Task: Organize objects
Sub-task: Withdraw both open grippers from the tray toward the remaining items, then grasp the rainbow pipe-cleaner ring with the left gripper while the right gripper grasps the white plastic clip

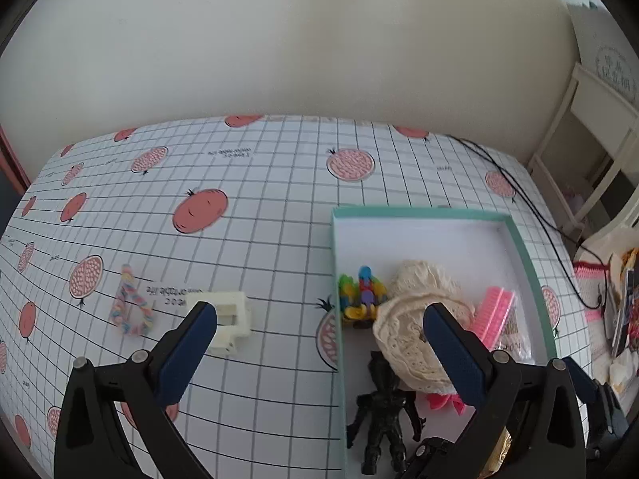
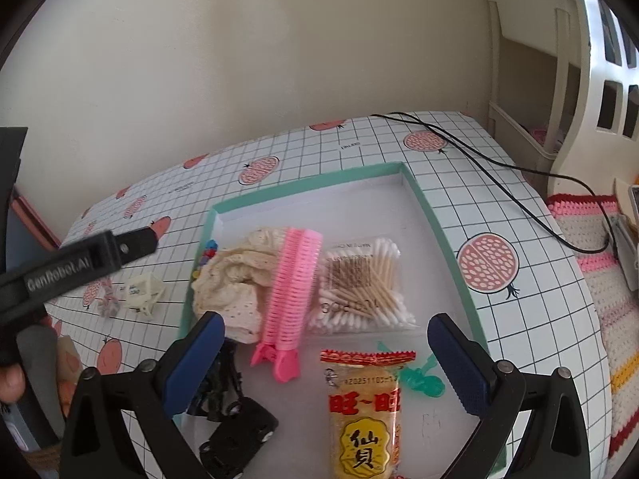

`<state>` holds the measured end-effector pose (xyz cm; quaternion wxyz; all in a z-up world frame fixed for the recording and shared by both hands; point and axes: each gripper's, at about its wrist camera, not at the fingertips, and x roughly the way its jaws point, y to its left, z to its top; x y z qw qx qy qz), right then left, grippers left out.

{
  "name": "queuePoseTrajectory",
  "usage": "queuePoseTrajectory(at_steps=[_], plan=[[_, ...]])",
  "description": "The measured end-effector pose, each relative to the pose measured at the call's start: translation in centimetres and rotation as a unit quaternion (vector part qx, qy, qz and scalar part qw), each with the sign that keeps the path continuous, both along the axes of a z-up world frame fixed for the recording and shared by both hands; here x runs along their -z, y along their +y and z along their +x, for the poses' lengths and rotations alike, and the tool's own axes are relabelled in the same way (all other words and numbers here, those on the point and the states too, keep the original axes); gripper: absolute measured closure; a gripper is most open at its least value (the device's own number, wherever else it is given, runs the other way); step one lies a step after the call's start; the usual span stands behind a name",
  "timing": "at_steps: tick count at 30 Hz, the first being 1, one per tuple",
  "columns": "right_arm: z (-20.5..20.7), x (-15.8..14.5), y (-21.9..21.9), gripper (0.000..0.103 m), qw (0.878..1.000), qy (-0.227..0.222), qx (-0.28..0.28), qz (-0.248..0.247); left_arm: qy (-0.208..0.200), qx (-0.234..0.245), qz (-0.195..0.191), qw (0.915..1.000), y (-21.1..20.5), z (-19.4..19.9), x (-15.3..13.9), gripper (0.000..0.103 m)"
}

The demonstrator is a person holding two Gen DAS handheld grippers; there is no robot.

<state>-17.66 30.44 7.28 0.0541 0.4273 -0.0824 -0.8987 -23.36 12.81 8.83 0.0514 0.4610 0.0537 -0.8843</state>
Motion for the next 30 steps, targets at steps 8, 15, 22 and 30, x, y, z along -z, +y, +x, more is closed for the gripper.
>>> queuePoseTrajectory(at_steps=[8, 15, 22, 30], plan=[[0.4, -1.1, -2.6, 0.000, 0.999, 0.027, -0.022, 0.010, 0.032, -0.041, 0.014, 0.9986, -6.0, 1.6, -2.4, 0.000], [0.4, -1.3, -5.3, 0.000, 0.998, 0.039, -0.043, 0.007, 0.024, -0.098, 0.041, 0.9941, -12.3, 3.3, -1.2, 0.000], [0.7, -1.7, -7.7, 0.000, 0.996, 0.064, -0.068, -0.004, 0.026, -0.159, 0.060, 0.9851, -17.3, 4.9, 0.1, 0.000], [1.2, -2.2, -10.3, 0.000, 0.990, 0.089, -0.105, -0.018, 0.032, -0.188, 0.078, 0.9786, -19.9, 5.5, 1.8, 0.000]])
